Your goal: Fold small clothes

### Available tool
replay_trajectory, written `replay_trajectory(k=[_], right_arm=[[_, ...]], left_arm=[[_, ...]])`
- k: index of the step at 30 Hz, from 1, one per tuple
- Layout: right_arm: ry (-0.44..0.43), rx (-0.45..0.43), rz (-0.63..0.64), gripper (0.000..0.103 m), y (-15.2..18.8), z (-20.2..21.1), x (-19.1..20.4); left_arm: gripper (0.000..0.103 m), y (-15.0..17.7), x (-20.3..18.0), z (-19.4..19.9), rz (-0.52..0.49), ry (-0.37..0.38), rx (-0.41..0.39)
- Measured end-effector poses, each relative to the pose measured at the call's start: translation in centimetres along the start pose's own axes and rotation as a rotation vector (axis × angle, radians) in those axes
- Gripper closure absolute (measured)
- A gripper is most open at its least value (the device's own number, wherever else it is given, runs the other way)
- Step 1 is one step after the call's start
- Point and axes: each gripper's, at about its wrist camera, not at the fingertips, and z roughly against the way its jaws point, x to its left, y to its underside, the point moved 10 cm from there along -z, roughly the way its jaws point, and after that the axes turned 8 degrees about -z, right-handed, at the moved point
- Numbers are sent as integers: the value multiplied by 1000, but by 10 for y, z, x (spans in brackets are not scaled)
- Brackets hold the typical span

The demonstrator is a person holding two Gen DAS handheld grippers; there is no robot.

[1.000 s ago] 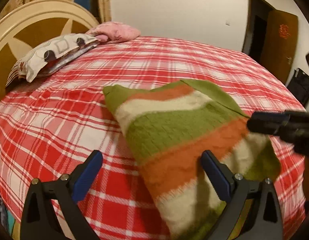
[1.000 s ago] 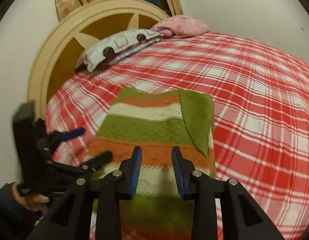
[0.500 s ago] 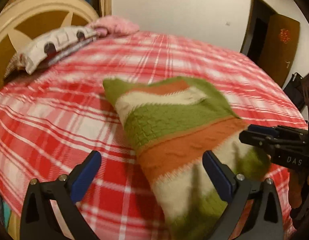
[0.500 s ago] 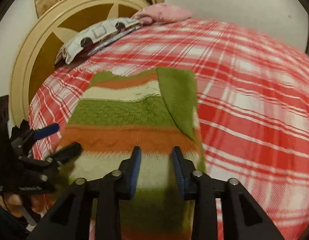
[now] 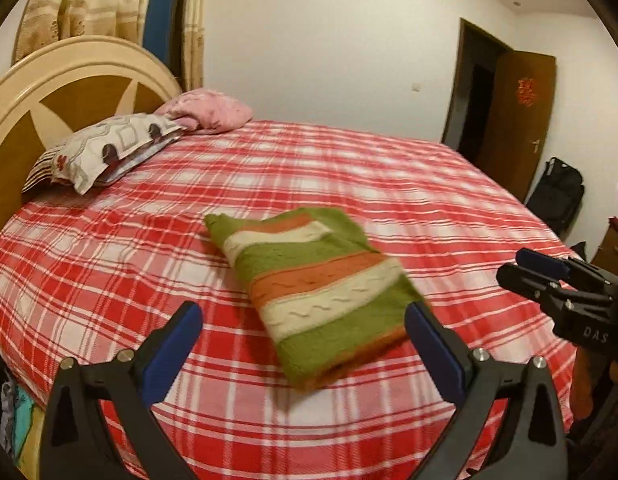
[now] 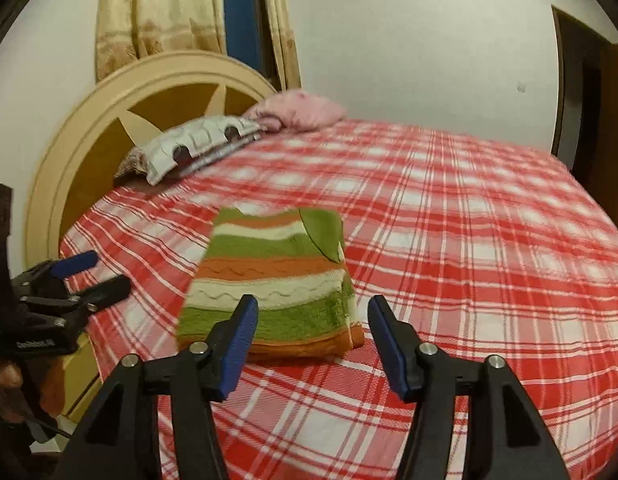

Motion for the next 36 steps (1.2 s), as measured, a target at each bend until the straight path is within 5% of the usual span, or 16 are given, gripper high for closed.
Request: replay_trajectory(k=[20, 36], right_arm=[[3, -78, 1, 43, -10, 46, 10], [-7, -69, 5, 43, -7, 46, 13]], left_arm=[[0, -19, -8, 37, 1, 10, -99], [0, -18, -7, 38, 6, 7, -97]])
